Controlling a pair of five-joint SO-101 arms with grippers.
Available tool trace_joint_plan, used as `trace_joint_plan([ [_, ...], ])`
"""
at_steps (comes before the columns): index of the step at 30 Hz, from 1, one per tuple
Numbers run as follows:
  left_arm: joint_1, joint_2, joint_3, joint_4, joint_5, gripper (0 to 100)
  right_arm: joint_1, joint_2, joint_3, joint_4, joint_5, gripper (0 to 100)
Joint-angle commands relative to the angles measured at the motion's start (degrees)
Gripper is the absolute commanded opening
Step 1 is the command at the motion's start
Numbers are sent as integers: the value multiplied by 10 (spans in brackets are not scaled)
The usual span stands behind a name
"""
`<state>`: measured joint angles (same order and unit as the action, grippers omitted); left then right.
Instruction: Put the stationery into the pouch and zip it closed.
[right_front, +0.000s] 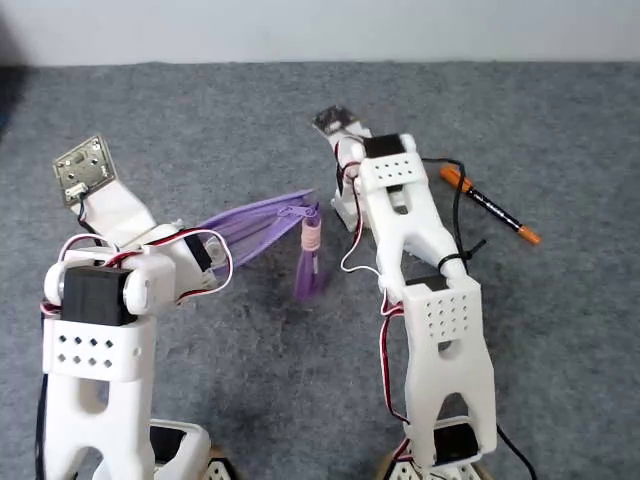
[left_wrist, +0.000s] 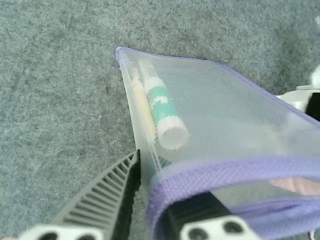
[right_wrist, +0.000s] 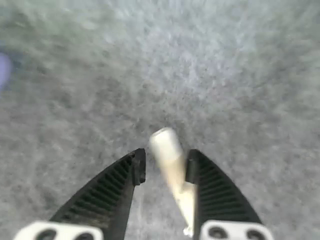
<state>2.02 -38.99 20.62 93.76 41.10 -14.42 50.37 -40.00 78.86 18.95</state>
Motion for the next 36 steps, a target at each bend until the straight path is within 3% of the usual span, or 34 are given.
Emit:
trace_joint_plan([
  [1, -2, 0, -4, -15, 4, 13, 7, 7, -9, -20, 7, 112],
  [11, -2, 0, -4, -15, 4, 13, 24, 22, -9, -17, 7, 110],
  [15, -2, 0, -4, -14, 4, 13, 31, 15, -9, -16, 7, 1],
  [16, -2, 0, -4, -14, 4, 13, 31, 6, -11, -10, 7, 12],
  [30, 0, 0, -4, -14, 4, 13, 30, -257, -40, 208, 0, 8],
  [36, 3, 0, -4, -15, 4, 13, 25, -364, -35, 240, -40, 8],
])
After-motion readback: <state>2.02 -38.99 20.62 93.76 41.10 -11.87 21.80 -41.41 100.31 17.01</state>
